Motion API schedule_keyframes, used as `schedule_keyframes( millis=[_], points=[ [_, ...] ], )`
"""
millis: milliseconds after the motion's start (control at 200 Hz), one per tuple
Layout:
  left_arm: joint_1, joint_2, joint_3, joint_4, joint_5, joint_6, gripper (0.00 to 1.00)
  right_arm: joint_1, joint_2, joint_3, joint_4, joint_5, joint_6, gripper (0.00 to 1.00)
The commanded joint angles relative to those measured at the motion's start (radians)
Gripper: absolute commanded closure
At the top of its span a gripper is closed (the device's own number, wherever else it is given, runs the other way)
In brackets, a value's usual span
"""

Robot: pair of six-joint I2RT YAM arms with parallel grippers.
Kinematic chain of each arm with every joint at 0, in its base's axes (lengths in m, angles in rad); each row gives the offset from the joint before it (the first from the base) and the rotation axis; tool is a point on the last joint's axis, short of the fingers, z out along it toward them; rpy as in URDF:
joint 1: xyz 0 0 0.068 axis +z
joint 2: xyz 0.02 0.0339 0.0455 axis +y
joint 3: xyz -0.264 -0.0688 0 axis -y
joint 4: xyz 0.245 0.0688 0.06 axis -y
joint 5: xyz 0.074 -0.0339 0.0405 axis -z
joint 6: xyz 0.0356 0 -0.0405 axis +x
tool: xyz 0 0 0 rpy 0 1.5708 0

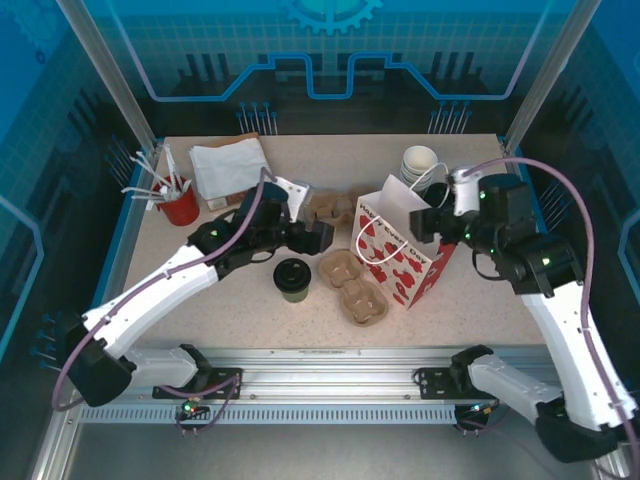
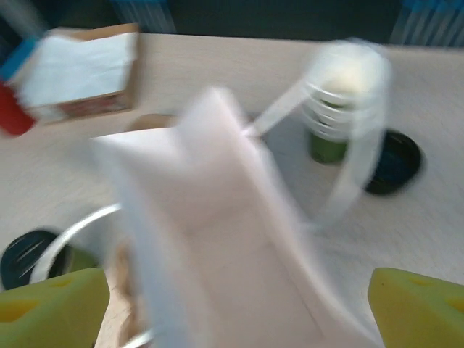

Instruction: Pack the takeout coffee

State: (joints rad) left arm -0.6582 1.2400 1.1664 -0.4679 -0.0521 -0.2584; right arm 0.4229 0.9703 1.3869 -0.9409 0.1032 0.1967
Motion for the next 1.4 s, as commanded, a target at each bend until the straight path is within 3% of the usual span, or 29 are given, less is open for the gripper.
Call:
schedule_keyframes(
  millis=[0, 110, 215, 375, 540, 1025, 1396],
  points=[
    [0.076, -0.082, -0.025, -0.057, -0.015, -0.041, 0.07, 0.259, 0.067, 0.054, -0.007, 0.179, -0.102, 0.09],
    [0.163, -0.138, -0.046, -0.097, 0.001, -0.063, 0.07, 0.516, 0.216, 0.111, -0.037, 0.253, -0.134, 0.11],
    [0.235, -0.189, -0.063, -0.136, 0.006, -0.071, 0.06, 0.598, 0.354, 0.149, -0.059, 0.170, -0.117, 0.16],
    [0.305, -0.249, -0.088, -0.162, 0.007, -0.076, 0.06, 0.592, 0.471, 0.121, -0.078, 0.077, -0.073, 0.24],
    [0.319, -0.268, -0.101, -0.168, 0.006, -0.075, 0.06, 0.523, 0.506, 0.047, -0.072, 0.026, -0.036, 0.31],
    [0.319, -0.287, -0.128, -0.149, 0.053, -0.072, 0.06, 0.482, 0.686, -0.044, -0.053, 0.167, 0.011, 0.42],
    [0.319, -0.297, -0.143, -0.126, 0.080, -0.080, 0.07, 0.461, 0.749, -0.099, -0.014, 0.139, 0.110, 0.50]
  ],
)
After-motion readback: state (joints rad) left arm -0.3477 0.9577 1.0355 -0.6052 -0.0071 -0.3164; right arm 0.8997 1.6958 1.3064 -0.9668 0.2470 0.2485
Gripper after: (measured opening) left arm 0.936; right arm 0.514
